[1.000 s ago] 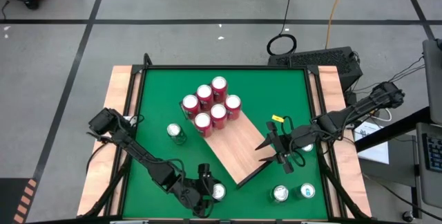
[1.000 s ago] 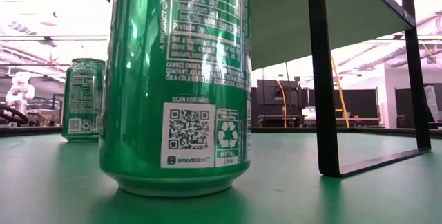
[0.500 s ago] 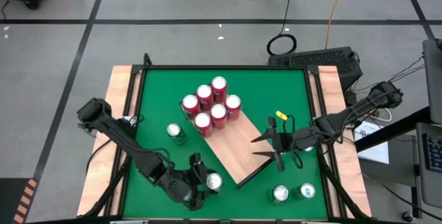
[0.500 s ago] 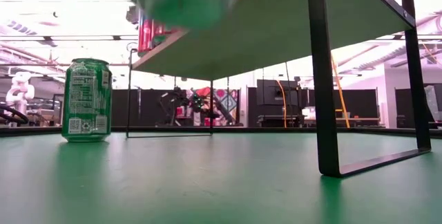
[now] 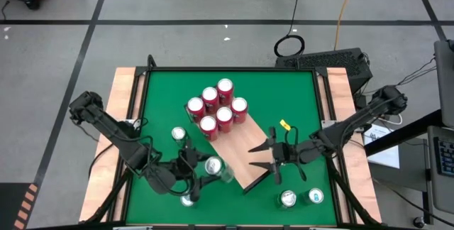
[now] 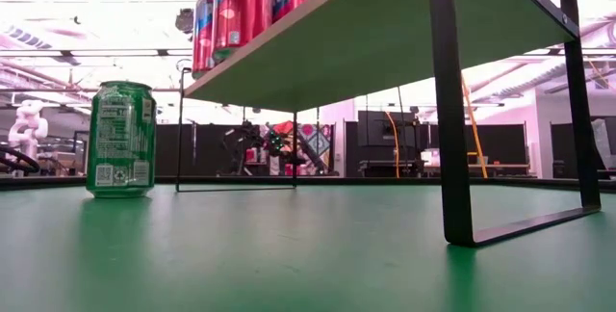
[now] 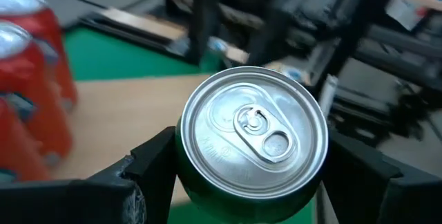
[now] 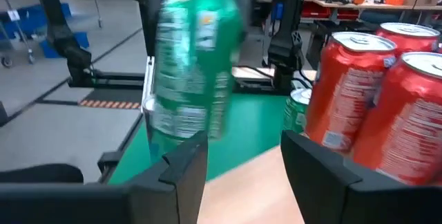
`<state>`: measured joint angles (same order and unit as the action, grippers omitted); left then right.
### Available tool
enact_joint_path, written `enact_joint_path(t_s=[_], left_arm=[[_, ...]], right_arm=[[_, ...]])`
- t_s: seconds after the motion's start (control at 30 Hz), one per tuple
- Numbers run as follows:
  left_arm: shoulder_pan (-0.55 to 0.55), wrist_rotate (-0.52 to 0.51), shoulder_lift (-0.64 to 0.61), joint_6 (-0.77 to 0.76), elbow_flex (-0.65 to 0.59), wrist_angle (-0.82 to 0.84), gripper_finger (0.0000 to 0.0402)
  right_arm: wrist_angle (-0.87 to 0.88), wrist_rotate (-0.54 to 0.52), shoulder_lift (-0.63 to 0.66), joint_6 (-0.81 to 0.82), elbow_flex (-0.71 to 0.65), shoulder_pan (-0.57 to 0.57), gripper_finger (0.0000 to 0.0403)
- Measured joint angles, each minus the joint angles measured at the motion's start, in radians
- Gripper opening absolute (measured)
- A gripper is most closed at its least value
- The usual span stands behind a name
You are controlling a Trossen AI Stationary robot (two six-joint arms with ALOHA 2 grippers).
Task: Place canned beverage on shelf
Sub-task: Put the green soda can on the shelf
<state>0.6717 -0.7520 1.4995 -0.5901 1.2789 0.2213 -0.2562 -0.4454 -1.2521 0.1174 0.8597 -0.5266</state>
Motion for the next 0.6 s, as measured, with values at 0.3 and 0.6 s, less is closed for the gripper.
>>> enact_joint_path(t_s=[0.3, 0.6], left_arm=[[-0.025, -0.063, 0.019, 0.022, 0.000, -0.003, 0.0277], [-0.039, -0.095, 0.027, 0.023, 0.000, -0.016, 0.0277]], right_arm=[[-0.025, -0.003, -0.120, -0.006, 0.107, 0.000, 0.0191], [0.174, -0.072, -0.268, -0.011, 0.327, 0.022, 0.0295]])
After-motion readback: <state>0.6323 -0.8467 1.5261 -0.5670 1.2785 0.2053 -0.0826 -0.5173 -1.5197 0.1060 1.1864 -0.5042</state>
